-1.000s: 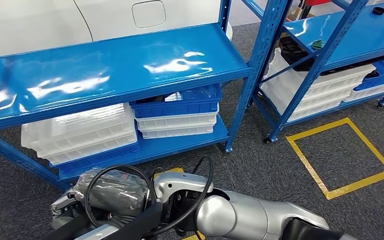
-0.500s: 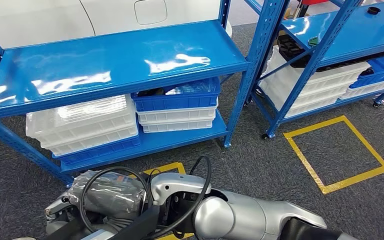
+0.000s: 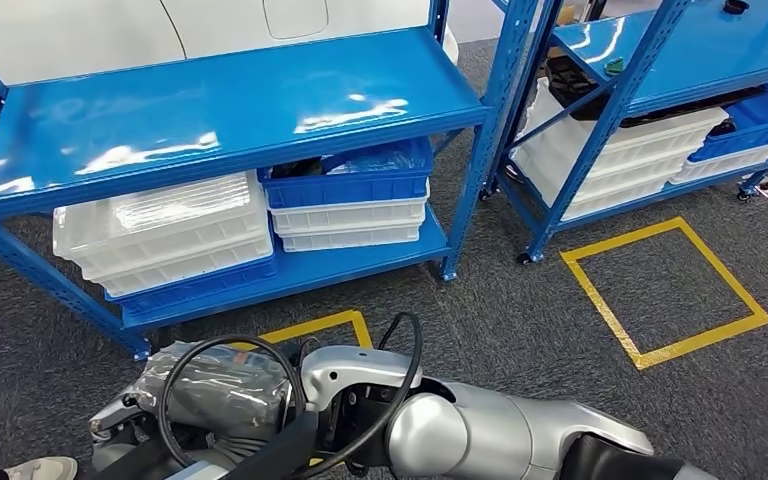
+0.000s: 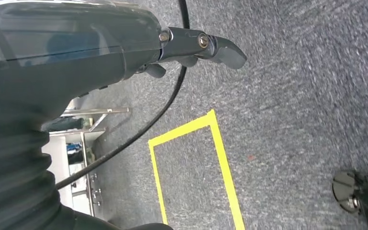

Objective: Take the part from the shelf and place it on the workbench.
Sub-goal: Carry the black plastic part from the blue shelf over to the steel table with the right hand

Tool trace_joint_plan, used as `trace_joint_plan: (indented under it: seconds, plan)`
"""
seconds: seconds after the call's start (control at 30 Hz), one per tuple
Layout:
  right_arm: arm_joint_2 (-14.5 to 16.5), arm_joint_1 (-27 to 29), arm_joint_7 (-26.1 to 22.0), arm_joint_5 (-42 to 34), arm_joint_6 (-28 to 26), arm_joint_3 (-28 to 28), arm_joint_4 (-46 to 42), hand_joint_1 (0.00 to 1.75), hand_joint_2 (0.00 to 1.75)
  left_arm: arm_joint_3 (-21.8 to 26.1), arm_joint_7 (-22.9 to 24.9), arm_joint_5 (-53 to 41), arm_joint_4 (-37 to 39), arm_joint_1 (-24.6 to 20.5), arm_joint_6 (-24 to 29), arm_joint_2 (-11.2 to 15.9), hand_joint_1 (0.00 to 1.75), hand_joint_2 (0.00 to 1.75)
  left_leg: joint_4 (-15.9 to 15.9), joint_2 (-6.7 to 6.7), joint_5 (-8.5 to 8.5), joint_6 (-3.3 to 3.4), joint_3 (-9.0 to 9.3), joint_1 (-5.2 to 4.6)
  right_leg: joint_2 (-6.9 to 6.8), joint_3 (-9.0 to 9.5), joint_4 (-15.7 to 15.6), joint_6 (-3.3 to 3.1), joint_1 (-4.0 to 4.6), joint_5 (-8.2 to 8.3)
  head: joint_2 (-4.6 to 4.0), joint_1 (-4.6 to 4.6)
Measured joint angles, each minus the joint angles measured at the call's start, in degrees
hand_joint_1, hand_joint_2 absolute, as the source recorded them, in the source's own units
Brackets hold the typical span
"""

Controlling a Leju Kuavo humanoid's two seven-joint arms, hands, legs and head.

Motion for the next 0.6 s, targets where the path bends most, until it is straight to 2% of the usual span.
trace_joint_plan:
  seconds: [0.03,0.07,0.13,0.17,0.2,0.23,0.27,0.3,0.37,0.4,0.43,0.47,0.6]
  plan:
    - [0.01,-0.03,0.0,0.0,0.01,0.02,0.0,1.75,0.0,0.01,0.0,0.0,0.0,0.01,-0.01,-0.01,0.0,1.75,0.42,-0.06,-0.47,-0.31,-0.25,0.08,-0.03,-0.25,-0.08,-0.43,-0.11,0.37,0.0,-0.03]
    - [0.03,-0.06,0.0,0.0,0.01,0.02,0.0,1.75,0.0,0.01,0.0,0.0,0.0,0.03,-0.01,-0.01,0.0,1.75,1.66,-0.11,-1.71,-0.57,-0.76,0.16,-0.07,-0.56,-0.22,-0.94,-0.24,0.81,0.0,-0.03]
    - [0.07,-0.08,0.0,0.0,0.01,0.03,0.0,1.75,0.0,0.01,0.0,-0.01,0.0,0.06,-0.01,-0.01,0.0,1.75,7.51,-0.18,-6.21,-1.05,-2.81,0.38,-0.13,-1.49,-0.29,-1.6,-0.35,1.66,0.0,-0.07]
    - [0.09,-0.03,0.01,0.0,0.01,0.03,0.0,1.75,0.0,0.01,0.0,-0.01,0.0,0.06,-0.01,-0.01,0.0,1.75,11.51,-0.18,-8.5,-1.25,-4.04,0.49,-0.13,-2.03,-0.24,-1.73,-0.34,2.05,0.0,-0.05]
    - [0.09,0.06,0.01,0.0,0.01,0.04,0.01,1.75,0.0,0.0,0.0,-0.01,0.0,0.07,-0.02,-0.01,0.0,1.75,14.8,-0.18,-10.0,-1.45,-4.84,0.59,-0.12,-2.61,-0.17,-1.74,-0.33,2.43,0.0,-0.06]
    - [0.09,0.16,0.02,0.0,0.01,0.05,0.01,1.75,0.0,-0.01,0.0,-0.01,0.0,0.07,-0.02,-0.01,0.0,1.75,16.32,-0.18,-10.45,-1.58,-4.79,0.67,-0.11,-3.14,-0.05,-1.69,-0.32,2.76,0.0,-0.07]
    - [0.09,0.24,0.03,0.0,0.01,0.05,0.02,1.75,0.0,0.0,0.0,-0.01,0.0,0.06,-0.03,-0.01,0.0,1.75,15.59,-0.17,-9.89,-1.65,-3.61,0.76,-0.09,-3.67,0.09,-1.59,-0.34,3.07,0.0,-0.07]
    - [0.09,0.3,0.03,0.0,0.0,0.05,0.02,1.75,0.0,0.01,0.0,-0.02,0.0,0.05,-0.03,-0.01,0.0,1.75,12.43,-0.17,-8.52,-1.64,-1.28,0.85,-0.07,-4.09,0.24,-1.44,-0.35,3.31,0.0,-0.07]
    - [0.09,0.31,0.04,0.0,-0.01,0.02,0.02,1.75,0.0,0.01,0.0,-0.09,0.0,0.01,-0.02,-0.01,0.0,1.75,3.8,-0.24,-6.24,-1.43,4.18,0.82,-0.05,-4.69,0.51,-1.02,-0.31,3.65,0.0,-0.06]
    - [0.1,0.31,0.04,-0.01,-0.03,0.01,0.02,1.75,0.0,0.0,0.0,-0.13,0.0,0.0,-0.01,-0.01,0.0,1.75,1.0,-0.29,-5.74,-1.24,5.78,0.67,-0.05,-4.88,0.6,-0.74,-0.26,3.83,0.0,-0.06]
    - [0.1,0.31,0.05,-0.02,-0.04,0.01,0.02,1.75,0.0,-0.01,0.0,-0.15,0.0,0.01,0.0,-0.01,0.0,1.75,-0.43,-0.33,-5.73,-1.01,6.48,0.49,-0.07,-5.03,0.67,-0.44,-0.22,4.02,0.0,-0.06]
    - [0.1,0.32,0.05,-0.05,-0.07,0.0,0.02,1.75,0.0,0.0,0.01,-0.16,0.0,0.03,0.01,-0.01,0.0,1.75,-0.7,-0.36,-5.66,-0.75,6.43,0.33,-0.07,-5.16,0.65,-0.13,-0.18,4.23,0.0,-0.05]
    - [0.02,0.44,0.06,-0.18,-0.22,-0.05,0.02,1.75,0.0,0.0,0.0,-0.17,0.0,0.08,0.02,-0.01,0.0,1.75,-1.03,-0.31,-5.09,-0.27,5.82,0.19,-0.08,-5.55,0.47,-1.08,-0.21,4.72,0.0,-0.01]
